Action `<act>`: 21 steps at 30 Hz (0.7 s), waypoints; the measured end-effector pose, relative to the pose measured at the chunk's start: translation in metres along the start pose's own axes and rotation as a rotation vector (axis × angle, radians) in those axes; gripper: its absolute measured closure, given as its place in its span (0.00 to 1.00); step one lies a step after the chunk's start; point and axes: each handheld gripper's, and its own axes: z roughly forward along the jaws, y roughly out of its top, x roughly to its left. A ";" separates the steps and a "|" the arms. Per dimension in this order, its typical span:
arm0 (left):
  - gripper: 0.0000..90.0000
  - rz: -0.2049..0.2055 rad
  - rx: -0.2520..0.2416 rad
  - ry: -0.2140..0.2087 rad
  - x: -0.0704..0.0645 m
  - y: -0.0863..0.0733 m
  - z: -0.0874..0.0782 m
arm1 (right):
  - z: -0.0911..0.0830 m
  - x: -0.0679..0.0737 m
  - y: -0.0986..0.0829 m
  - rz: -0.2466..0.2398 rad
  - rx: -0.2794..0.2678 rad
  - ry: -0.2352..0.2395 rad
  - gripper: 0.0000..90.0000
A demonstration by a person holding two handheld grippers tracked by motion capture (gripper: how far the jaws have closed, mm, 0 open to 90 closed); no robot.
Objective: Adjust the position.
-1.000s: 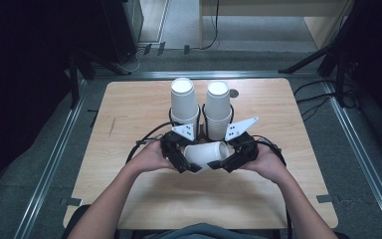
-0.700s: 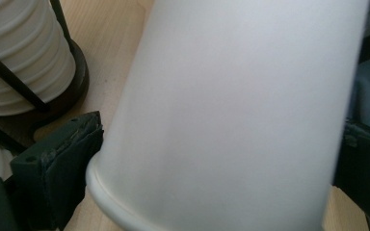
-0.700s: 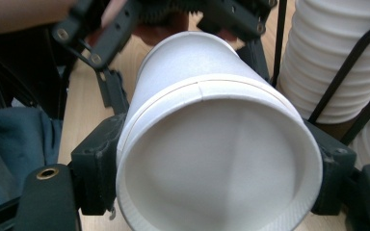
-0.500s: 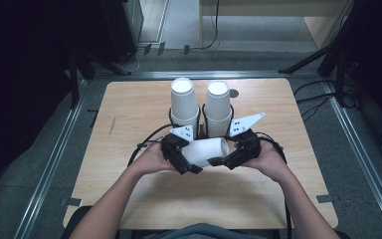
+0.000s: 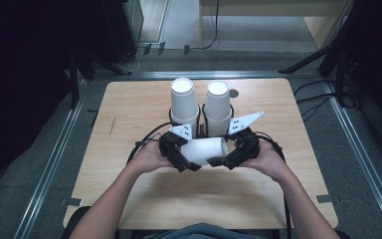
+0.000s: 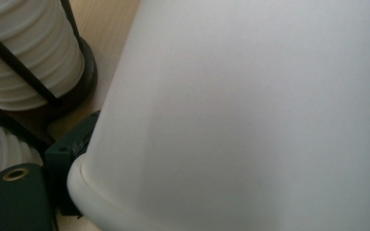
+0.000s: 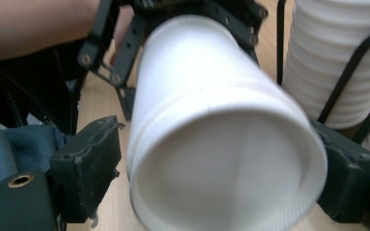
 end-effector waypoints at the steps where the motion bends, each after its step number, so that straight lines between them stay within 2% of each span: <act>1: 0.12 -0.005 0.014 -0.005 0.001 -0.001 -0.001 | 0.001 0.000 -0.001 0.004 0.011 -0.006 0.16; 2: 0.12 -0.005 0.014 -0.005 0.001 -0.001 -0.001 | 0.001 0.000 -0.001 0.004 0.011 -0.006 0.16; 3: 0.12 -0.012 0.026 -0.007 0.003 -0.001 -0.004 | 0.001 -0.001 -0.003 0.000 0.039 -0.008 0.16; 6: 0.12 -0.020 0.031 0.000 0.003 -0.001 -0.008 | 0.003 -0.002 -0.006 -0.017 0.069 -0.022 0.16; 7: 0.12 -0.035 0.043 -0.002 0.004 0.000 -0.010 | 0.004 -0.002 -0.009 -0.027 0.085 -0.032 0.16; 9: 0.12 -0.036 0.052 0.001 0.004 0.001 -0.011 | 0.005 -0.003 -0.010 -0.027 0.092 -0.026 0.16; 12: 0.12 -0.028 0.107 0.010 0.003 0.006 -0.013 | 0.008 -0.004 -0.012 -0.037 0.101 -0.029 0.17; 17: 0.12 -0.017 0.156 0.019 0.002 0.012 -0.013 | 0.010 -0.003 -0.014 -0.045 0.123 -0.041 0.18; 19: 0.12 0.004 0.212 0.037 0.001 0.016 -0.011 | 0.012 -0.002 -0.014 -0.060 0.142 -0.050 0.18; 20: 0.12 0.004 0.212 0.037 0.001 0.016 -0.011 | 0.013 -0.002 -0.015 -0.067 0.149 -0.054 0.18; 21: 0.12 0.020 0.256 0.045 0.001 0.020 -0.009 | 0.014 -0.002 -0.015 -0.082 0.154 -0.058 0.18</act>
